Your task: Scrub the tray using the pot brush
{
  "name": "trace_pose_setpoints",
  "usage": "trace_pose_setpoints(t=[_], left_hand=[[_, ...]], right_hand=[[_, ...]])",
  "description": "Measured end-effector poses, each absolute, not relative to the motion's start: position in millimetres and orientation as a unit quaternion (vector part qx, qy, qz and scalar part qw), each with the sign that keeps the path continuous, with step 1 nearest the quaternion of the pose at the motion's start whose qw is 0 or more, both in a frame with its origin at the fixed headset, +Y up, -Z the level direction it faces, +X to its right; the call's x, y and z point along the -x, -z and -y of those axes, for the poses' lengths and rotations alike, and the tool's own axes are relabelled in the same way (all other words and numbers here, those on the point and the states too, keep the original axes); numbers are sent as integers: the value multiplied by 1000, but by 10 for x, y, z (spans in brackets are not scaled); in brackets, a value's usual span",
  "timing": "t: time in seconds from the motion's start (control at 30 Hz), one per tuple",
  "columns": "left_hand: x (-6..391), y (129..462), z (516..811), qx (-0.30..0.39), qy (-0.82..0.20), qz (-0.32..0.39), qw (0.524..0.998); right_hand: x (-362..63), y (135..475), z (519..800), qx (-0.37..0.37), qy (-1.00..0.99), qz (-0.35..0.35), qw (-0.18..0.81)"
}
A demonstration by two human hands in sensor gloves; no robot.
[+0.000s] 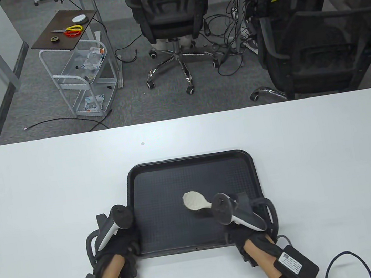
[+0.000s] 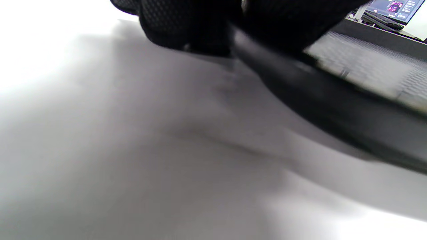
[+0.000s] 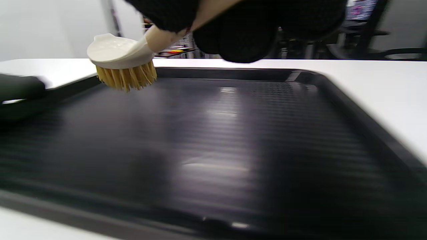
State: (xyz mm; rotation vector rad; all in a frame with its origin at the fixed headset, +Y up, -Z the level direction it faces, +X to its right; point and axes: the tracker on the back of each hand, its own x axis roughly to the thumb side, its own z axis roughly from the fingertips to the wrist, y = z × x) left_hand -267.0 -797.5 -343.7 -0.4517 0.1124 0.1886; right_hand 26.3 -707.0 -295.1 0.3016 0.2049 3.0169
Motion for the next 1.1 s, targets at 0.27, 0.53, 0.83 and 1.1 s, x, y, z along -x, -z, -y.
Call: trace_pose_setpoints(t=[0.27, 0.53, 0.83, 1.1], left_hand=[[2663, 3432, 7975, 223, -92, -55, 969], [2653, 3429, 7976, 222, -87, -55, 970], [2650, 3427, 7980, 223, -87, -55, 969], [2650, 3422, 7975, 223, -87, -55, 969]], right_hand=[[475, 2910, 7319, -153, -984, -91, 28], [346, 2872, 7422, -150, -984, -93, 23], [-812, 2817, 7391, -48, -992, -115, 31], [-1836, 2789, 7289, 63, -990, -124, 3]])
